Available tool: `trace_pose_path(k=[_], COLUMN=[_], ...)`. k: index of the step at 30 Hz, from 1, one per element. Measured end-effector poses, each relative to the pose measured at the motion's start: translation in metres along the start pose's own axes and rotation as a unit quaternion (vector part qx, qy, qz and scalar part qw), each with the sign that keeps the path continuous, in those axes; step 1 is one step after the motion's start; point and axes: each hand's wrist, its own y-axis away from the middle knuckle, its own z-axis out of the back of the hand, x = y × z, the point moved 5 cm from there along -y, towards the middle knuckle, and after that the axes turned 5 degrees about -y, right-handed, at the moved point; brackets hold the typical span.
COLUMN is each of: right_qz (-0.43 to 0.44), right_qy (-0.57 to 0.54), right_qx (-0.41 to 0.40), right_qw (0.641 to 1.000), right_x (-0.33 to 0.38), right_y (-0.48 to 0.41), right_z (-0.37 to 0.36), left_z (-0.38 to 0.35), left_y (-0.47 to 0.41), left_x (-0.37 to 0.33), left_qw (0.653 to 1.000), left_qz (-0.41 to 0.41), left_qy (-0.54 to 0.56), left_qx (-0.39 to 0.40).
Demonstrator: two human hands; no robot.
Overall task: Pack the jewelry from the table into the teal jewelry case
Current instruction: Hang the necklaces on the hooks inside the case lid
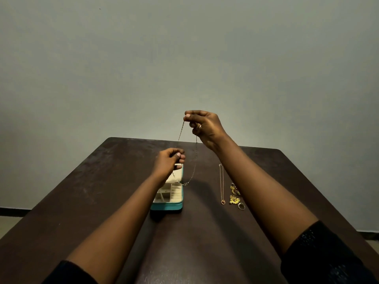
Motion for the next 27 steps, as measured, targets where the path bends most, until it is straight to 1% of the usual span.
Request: trace_pose_path(k=[3, 6, 8, 12, 15, 18, 20, 23, 27], right_qz=[0.002, 0.008, 0.006, -0.010, -0.020, -0.012, -0.002, 0.020, 0.038], right_qy=[-0.021, -0.027, -0.032, -0.027, -0.022, -0.018, 0.001, 0.035, 0.091], right_qx=[-0.032, -0.068, -0.089, -0.126, -0.151, -0.158, -0.152, -0.150, -0.167], right_qw=[0.999, 0.997, 0.996, 0.992, 0.988, 0.987, 0.988, 0.988, 0.981], right_x=[0.011, 0.021, 0.024, 0.025, 0.028, 0.034, 0.037, 0.036, 0.032], right_y=[0.000, 0.001, 0.001, 0.004, 0.003, 0.002, 0.002, 0.000, -0.004], right_z=[0.010, 0.022, 0.029, 0.043, 0.056, 0.071, 0.079, 0.093, 0.111], left_z=[0.003, 0.002, 0.001, -0.005, -0.013, -0.018, -0.020, -0.024, -0.034], left_y=[0.001, 0.004, 0.006, 0.008, 0.014, 0.021, 0.024, 0.022, 0.018], left_x=[0.014, 0.021, 0.022, 0.023, 0.023, 0.020, 0.019, 0.022, 0.030], left_qw=[0.999, 0.995, 0.996, 0.999, 0.999, 0.998, 0.999, 0.996, 0.986], left_qz=[0.036, 0.052, 0.046, 0.027, 0.028, 0.015, 0.003, 0.000, 0.054], left_qy=[0.029, 0.076, 0.061, -0.014, 0.019, 0.057, 0.030, -0.066, -0.123], left_qx=[-0.014, -0.030, -0.035, -0.033, -0.016, -0.002, -0.014, -0.060, -0.098])
